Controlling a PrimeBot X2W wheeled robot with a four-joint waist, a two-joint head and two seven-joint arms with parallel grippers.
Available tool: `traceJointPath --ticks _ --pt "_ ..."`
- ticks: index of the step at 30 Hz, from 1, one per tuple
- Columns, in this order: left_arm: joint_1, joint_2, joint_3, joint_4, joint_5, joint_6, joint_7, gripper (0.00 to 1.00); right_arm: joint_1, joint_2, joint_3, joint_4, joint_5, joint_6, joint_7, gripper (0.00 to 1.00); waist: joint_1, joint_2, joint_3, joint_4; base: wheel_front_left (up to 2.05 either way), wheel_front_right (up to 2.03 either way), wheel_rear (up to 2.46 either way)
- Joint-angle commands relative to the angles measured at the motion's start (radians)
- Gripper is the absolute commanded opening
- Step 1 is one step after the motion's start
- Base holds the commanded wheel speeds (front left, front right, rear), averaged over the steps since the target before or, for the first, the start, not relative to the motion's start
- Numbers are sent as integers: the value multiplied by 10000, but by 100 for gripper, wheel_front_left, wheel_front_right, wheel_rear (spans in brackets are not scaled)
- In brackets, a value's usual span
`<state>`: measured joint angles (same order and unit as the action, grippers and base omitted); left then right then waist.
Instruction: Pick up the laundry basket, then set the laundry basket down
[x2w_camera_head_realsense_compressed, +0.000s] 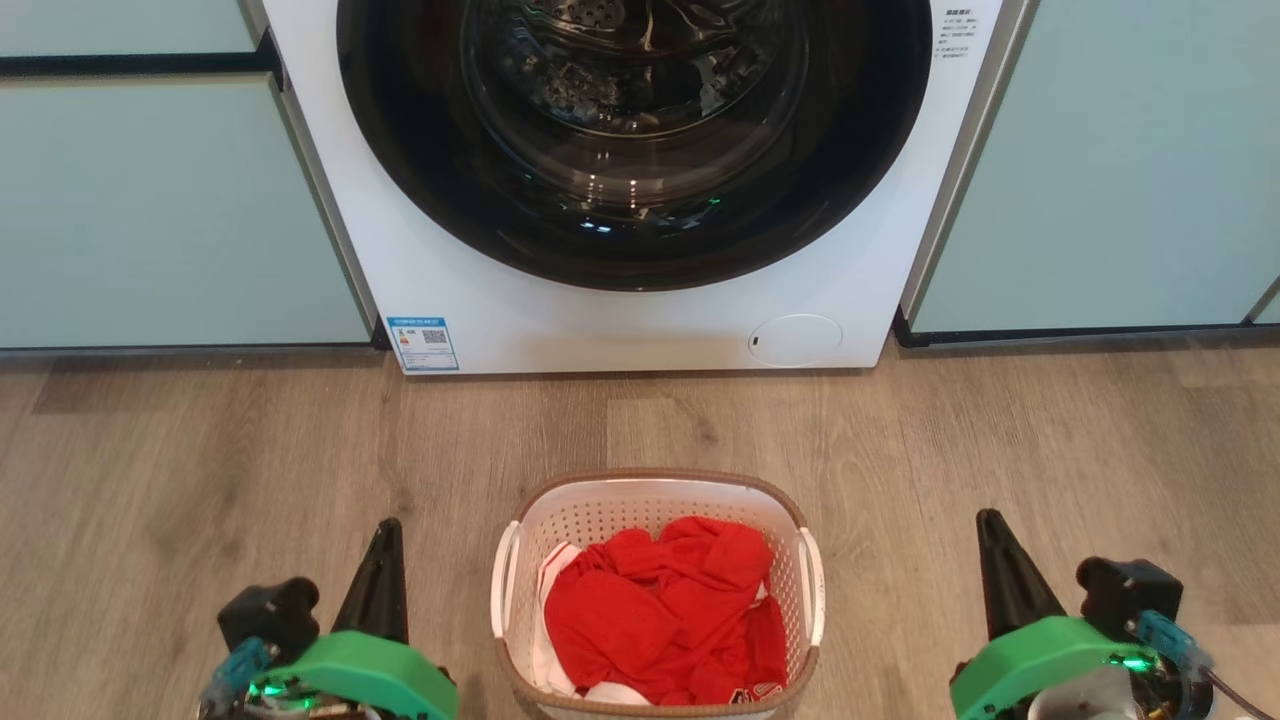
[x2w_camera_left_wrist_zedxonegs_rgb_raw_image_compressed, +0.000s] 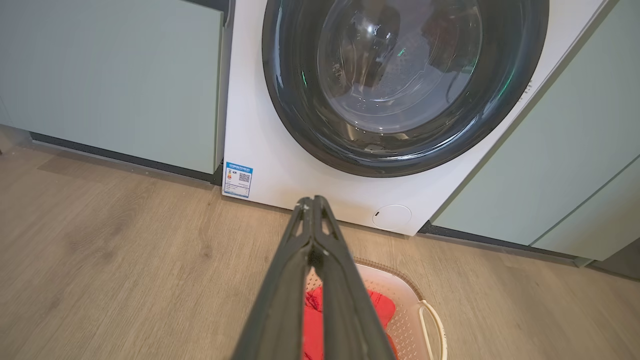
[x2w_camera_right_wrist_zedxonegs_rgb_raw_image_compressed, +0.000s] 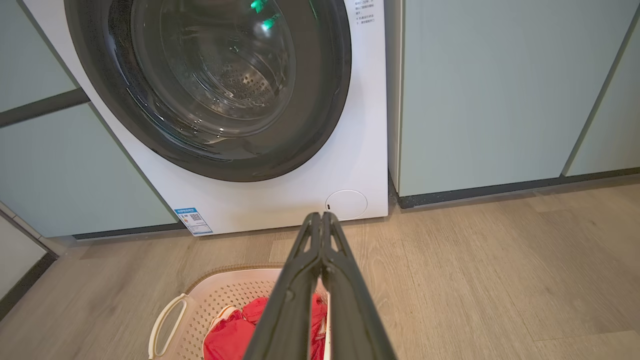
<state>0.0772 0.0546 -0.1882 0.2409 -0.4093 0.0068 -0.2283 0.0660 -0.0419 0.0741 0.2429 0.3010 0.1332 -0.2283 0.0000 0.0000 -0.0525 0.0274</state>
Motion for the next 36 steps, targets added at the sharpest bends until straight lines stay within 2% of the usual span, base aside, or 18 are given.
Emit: traceJointPath --ticks 1,36 --pt "-550 31 144 -318 -306 -100 87 0 -484 -77 -55 -318 362 -2 61 0 0 0 9 -4 0 0 0" --pt "-934 90 891 -208 -3884 -481 991 0 -847 -222 -401 -226 4319 -9 902 0 0 0 173 -84 0 0 0"
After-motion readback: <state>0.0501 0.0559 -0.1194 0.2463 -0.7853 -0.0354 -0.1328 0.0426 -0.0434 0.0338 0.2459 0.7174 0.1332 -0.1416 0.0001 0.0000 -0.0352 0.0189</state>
